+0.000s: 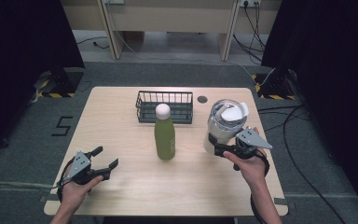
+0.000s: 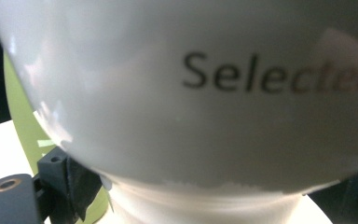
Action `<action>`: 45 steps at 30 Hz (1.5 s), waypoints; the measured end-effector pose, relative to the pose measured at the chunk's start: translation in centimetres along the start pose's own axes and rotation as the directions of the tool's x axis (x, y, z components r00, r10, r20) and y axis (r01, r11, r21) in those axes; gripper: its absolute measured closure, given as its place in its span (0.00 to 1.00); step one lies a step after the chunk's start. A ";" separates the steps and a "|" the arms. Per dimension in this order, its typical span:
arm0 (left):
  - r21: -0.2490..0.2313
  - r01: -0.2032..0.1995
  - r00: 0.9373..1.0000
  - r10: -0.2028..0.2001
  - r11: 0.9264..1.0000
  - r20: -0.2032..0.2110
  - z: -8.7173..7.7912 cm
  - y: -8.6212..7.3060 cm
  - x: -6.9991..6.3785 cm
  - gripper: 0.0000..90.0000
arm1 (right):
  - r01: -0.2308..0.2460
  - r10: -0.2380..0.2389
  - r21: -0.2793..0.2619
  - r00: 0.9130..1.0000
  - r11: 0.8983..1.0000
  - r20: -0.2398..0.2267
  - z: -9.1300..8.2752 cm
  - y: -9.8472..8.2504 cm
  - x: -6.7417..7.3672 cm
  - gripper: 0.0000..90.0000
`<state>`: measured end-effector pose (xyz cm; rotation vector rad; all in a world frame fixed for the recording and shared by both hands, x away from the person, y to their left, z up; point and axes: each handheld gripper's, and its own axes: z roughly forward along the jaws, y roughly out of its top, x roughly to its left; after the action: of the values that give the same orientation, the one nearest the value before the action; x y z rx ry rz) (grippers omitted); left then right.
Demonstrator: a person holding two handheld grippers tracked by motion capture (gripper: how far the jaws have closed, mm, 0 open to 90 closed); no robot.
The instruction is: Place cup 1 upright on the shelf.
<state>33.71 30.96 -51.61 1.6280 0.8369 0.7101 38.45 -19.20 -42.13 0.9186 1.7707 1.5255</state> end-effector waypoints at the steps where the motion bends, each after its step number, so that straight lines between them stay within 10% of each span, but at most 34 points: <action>1: 0.000 0.000 1.000 0.000 1.000 0.000 0.0 0.0 0.0 0.18 | -0.001 0.001 -0.001 1.000 1.000 0.000 0.2 0.1 0.0 0.11; 45: -0.001 -0.017 1.000 0.017 1.000 -0.003 0.0 0.1 0.0 0.18 | -0.022 0.023 -0.038 0.999 0.999 0.023 8.2 4.7 -0.1 0.11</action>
<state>33.71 31.00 -51.52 1.6354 0.8259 0.7244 45.70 -14.23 -38.68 0.9369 1.7148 1.5503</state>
